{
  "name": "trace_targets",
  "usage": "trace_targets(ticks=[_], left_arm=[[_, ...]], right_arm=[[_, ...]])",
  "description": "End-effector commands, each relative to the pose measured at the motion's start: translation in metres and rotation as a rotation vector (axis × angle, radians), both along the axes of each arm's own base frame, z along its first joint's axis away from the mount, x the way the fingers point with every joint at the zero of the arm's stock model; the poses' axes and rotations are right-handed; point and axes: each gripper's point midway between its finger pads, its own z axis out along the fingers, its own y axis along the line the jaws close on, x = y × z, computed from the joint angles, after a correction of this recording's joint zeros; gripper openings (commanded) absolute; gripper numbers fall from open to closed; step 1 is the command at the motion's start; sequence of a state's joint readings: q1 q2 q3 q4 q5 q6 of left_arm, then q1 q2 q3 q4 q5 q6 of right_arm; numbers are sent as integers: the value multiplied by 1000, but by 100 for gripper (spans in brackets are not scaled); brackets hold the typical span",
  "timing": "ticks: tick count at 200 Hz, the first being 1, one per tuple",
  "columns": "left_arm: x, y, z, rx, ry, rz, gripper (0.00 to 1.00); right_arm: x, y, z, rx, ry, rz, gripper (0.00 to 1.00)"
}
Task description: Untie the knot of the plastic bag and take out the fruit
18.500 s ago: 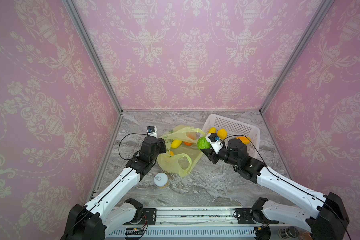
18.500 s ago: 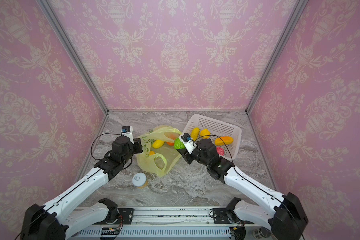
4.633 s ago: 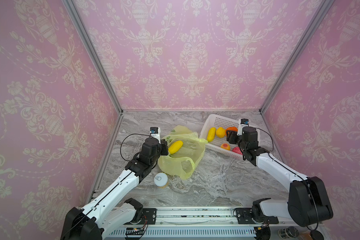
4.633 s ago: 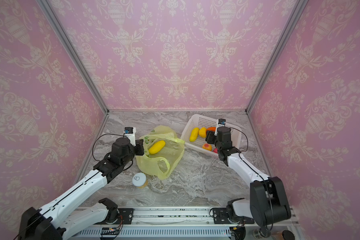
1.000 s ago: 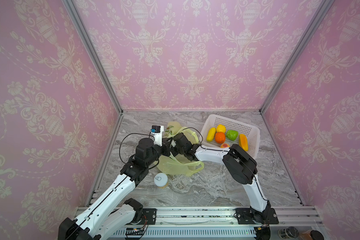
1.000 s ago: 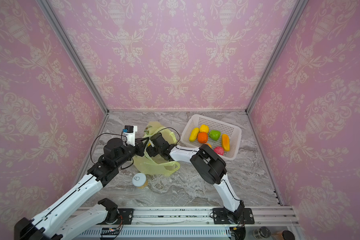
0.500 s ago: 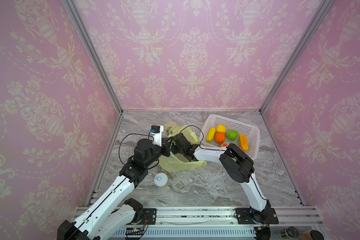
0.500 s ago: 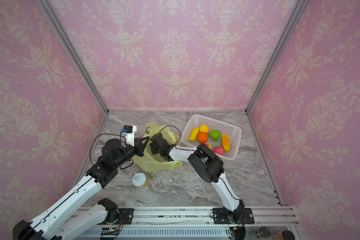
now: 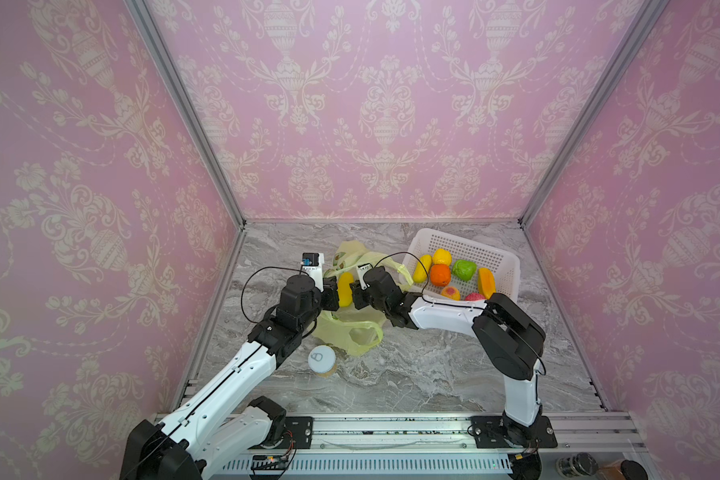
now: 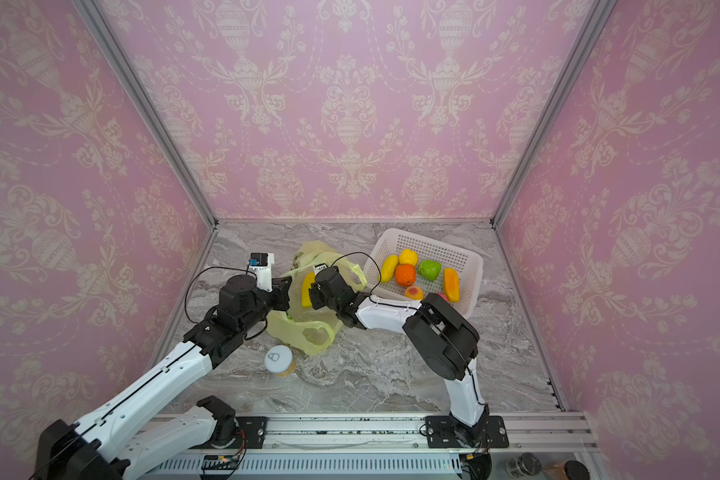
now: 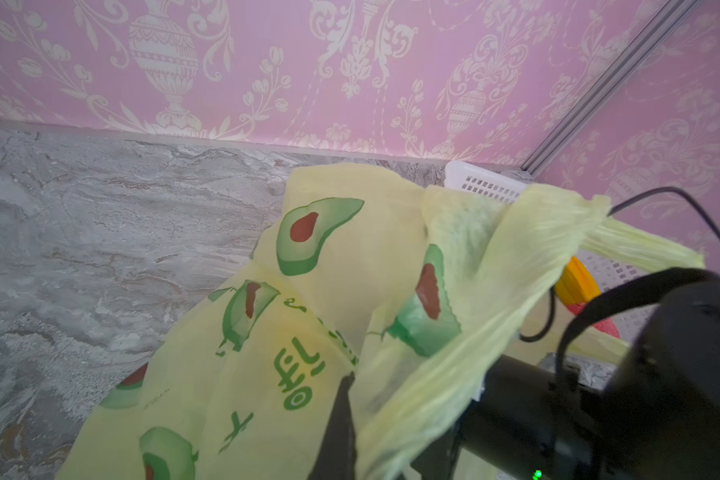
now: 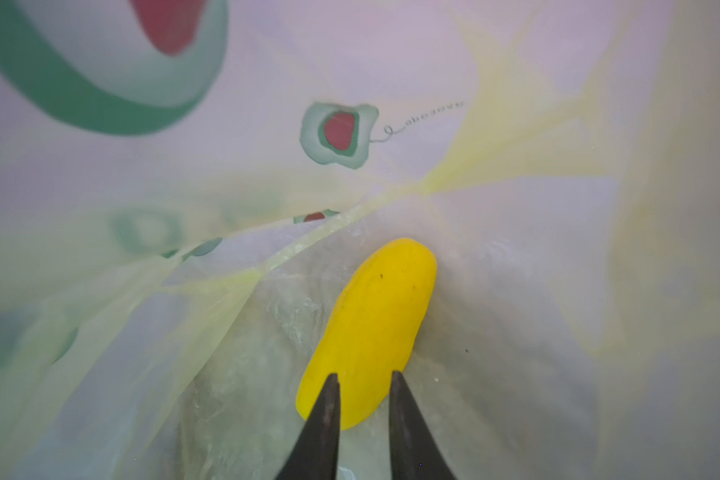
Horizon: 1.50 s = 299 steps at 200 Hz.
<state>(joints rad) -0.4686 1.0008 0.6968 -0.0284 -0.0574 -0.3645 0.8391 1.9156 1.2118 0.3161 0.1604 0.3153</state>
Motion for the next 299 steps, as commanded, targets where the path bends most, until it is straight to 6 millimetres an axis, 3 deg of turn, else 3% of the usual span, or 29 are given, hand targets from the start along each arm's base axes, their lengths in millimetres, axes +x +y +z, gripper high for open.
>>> trace_targets(ticks=[1, 47, 68, 75, 127, 148, 187, 213, 249, 270, 274, 284, 299], left_arm=[[3, 6, 0, 28, 13, 37, 0], [3, 6, 3, 25, 4, 36, 0], [2, 2, 9, 9, -11, 15, 0], [2, 1, 10, 5, -15, 6, 0], [2, -4, 8, 0, -9, -18, 0], [1, -5, 9, -3, -9, -25, 0], [1, -6, 8, -4, -7, -28, 0], [1, -6, 8, -6, -6, -26, 0], [1, -2, 7, 4, -3, -7, 0], [2, 6, 1, 28, 13, 35, 0], [5, 6, 14, 17, -10, 42, 0], [6, 9, 14, 25, -8, 57, 0], [7, 12, 12, 35, -5, 74, 0]], right_arm=[[-5, -7, 20, 65, -45, 14, 20], [-5, -7, 21, 75, -47, 22, 23], [3, -6, -2, 52, -2, -26, 47], [12, -2, 3, 66, -2, -50, 54], [37, 13, -60, -2, 141, -151, 80], [43, 18, -78, -35, 171, -166, 84], [44, 32, -89, -49, 179, -133, 86], [45, 33, -96, -67, 187, -134, 77], [45, 33, -93, -67, 179, -132, 47], [45, 29, -81, -63, 159, -138, 38], [44, 28, -79, -63, 157, -138, 37], [42, 26, -70, -59, 149, -136, 34], [35, 21, -49, -33, 125, -123, 29]])
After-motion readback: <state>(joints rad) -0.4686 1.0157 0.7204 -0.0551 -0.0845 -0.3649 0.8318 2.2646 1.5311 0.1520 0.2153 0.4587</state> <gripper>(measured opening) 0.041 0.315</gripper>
